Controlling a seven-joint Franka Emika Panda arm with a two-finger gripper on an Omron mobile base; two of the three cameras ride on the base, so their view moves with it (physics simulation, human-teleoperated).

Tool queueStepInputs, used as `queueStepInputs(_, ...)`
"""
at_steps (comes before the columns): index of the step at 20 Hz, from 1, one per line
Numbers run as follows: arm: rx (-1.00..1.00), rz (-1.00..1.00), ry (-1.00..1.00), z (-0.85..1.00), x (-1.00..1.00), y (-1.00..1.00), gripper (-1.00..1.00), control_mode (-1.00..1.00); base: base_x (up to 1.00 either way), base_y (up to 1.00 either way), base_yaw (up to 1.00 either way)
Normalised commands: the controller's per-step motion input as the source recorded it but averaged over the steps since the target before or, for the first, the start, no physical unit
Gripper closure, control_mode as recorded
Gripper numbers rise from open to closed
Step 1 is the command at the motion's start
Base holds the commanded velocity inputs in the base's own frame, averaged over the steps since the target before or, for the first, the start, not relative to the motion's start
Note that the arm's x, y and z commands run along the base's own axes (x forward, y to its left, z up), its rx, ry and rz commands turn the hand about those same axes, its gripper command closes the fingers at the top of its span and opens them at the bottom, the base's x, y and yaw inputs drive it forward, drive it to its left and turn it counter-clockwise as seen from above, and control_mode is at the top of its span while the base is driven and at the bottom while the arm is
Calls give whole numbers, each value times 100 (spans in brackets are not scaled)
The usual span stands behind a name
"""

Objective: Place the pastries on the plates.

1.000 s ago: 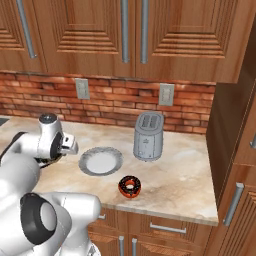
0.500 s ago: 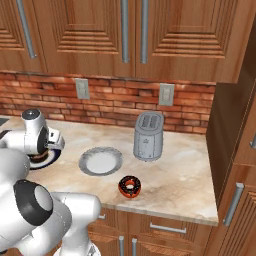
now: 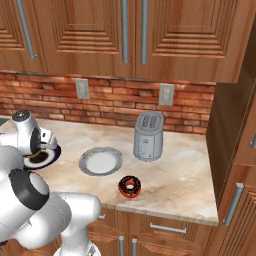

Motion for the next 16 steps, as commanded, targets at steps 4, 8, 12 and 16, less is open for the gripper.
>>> queueStepInputs(4,0,0,3,-34,0,26,100,-100,0,0,0)
queueStepInputs(8,0,0,2,-25,1,6,100,-100,0,0,0)
queueStepInputs(12,0,0,0,-7,9,0,100,-100,0,0,0)
queueStepInputs(16,0,-3,13,-23,13,0,100,-100,0,0,0)
